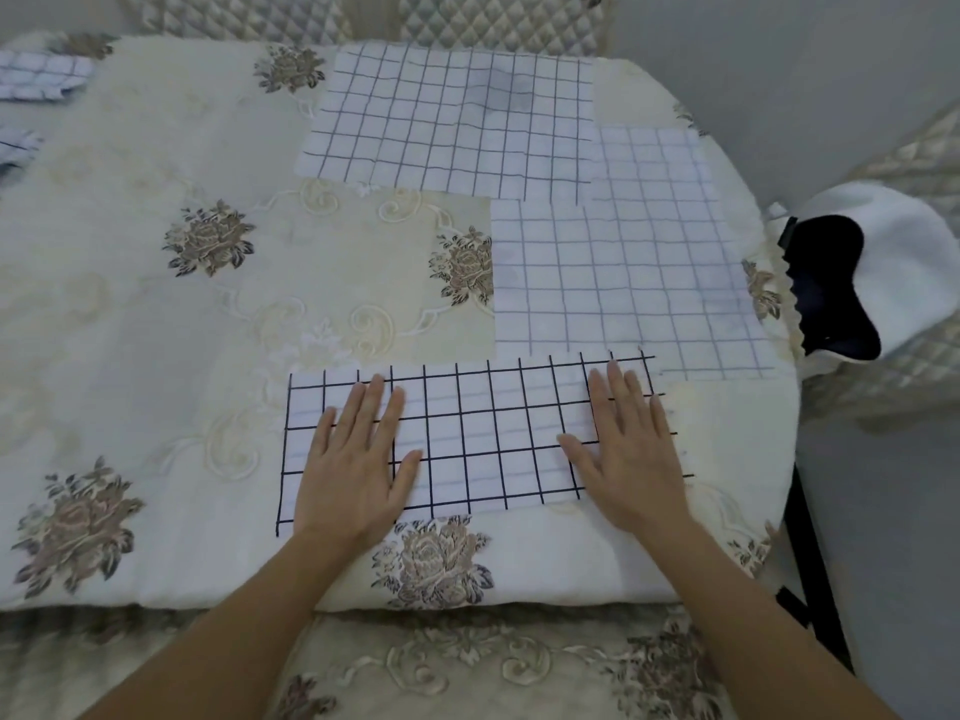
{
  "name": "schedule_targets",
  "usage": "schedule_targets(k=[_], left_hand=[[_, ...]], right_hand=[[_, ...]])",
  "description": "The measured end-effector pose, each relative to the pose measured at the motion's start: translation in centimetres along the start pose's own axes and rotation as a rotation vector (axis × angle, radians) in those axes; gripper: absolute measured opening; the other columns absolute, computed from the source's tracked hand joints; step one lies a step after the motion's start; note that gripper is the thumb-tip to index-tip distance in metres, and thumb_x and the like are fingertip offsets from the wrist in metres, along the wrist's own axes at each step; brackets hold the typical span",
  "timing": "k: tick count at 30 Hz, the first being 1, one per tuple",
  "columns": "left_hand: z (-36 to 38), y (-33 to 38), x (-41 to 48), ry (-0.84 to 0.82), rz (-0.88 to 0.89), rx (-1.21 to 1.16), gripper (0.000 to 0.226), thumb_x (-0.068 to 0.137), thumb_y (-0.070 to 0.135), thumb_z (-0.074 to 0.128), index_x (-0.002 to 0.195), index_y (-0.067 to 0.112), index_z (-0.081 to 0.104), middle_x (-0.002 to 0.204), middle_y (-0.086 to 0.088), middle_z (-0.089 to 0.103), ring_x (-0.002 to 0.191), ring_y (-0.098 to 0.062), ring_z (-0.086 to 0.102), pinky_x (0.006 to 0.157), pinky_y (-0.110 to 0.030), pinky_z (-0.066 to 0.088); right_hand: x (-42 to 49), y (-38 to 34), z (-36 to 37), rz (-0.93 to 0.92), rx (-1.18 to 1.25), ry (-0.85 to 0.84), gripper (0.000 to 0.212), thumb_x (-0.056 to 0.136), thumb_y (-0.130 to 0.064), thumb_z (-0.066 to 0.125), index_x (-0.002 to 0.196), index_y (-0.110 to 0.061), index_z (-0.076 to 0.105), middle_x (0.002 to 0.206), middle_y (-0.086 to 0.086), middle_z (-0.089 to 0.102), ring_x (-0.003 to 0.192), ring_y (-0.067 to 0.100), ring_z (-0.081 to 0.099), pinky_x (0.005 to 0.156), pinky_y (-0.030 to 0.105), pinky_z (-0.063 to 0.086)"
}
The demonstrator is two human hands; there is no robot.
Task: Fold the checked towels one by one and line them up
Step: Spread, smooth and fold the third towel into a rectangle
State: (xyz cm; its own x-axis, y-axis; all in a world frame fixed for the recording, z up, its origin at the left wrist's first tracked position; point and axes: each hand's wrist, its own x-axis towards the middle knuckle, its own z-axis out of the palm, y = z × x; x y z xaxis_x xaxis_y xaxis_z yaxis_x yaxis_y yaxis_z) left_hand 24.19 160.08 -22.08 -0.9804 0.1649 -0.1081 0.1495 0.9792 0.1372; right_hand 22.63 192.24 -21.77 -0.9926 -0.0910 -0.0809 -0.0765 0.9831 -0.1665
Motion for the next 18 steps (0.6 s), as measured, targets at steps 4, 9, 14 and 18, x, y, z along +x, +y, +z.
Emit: schedule_targets(k=[4,9,14,18], left_hand=[[0.1,-0.1,0.0,0.008,0.003,0.004,0.070,0.101,0.057,0.013,0.159,0.023,-0.006,0.167,0.000,-0.010,0.153,-0.017,-0.010,0.125,-0.047,0.008],[0.1,-0.1,0.0,0.004,0.009,-0.015,0.069,0.101,0.058,0.012,0.159,0.025,-0.007,0.167,0.001,-0.011,0.153,-0.016,-0.013,0.125,-0.047,0.006],[-1.7,0.3,0.5,-0.074,0.008,-0.024,0.073,0.098,0.066,0.002,0.159,0.026,-0.004,0.167,-0.004,-0.009,0.154,-0.021,-0.009,0.124,-0.050,0.004],[-5.1,4.5,3.4,0.012,0.209,0.055,0.070,0.100,0.061,0.017,0.154,0.019,0.034,0.160,-0.009,0.031,0.147,-0.030,0.031,0.117,-0.058,0.025]], right_hand=[[0.5,4.1,-0.4,0.064,-0.045,-0.057,0.080,0.095,-0.071,0.004,0.158,-0.023,-0.011,0.165,-0.007,-0.018,0.151,0.011,-0.018,0.125,0.043,0.000],[0.9,5.5,-1.0,0.051,-0.075,-0.124,0.080,0.094,-0.072,0.001,0.156,-0.025,-0.019,0.162,-0.011,-0.026,0.149,0.009,-0.024,0.124,0.040,-0.007],[0.2,6.1,-3.8,0.132,0.044,-0.087,0.078,0.098,-0.065,0.023,0.160,-0.023,-0.001,0.167,-0.001,-0.007,0.154,0.020,-0.003,0.124,0.045,0.004],[-1.9,6.5,-6.5,0.274,0.116,0.054,0.064,0.097,-0.038,0.055,0.152,-0.012,0.035,0.153,0.017,0.037,0.138,0.036,0.039,0.111,0.051,0.035]])
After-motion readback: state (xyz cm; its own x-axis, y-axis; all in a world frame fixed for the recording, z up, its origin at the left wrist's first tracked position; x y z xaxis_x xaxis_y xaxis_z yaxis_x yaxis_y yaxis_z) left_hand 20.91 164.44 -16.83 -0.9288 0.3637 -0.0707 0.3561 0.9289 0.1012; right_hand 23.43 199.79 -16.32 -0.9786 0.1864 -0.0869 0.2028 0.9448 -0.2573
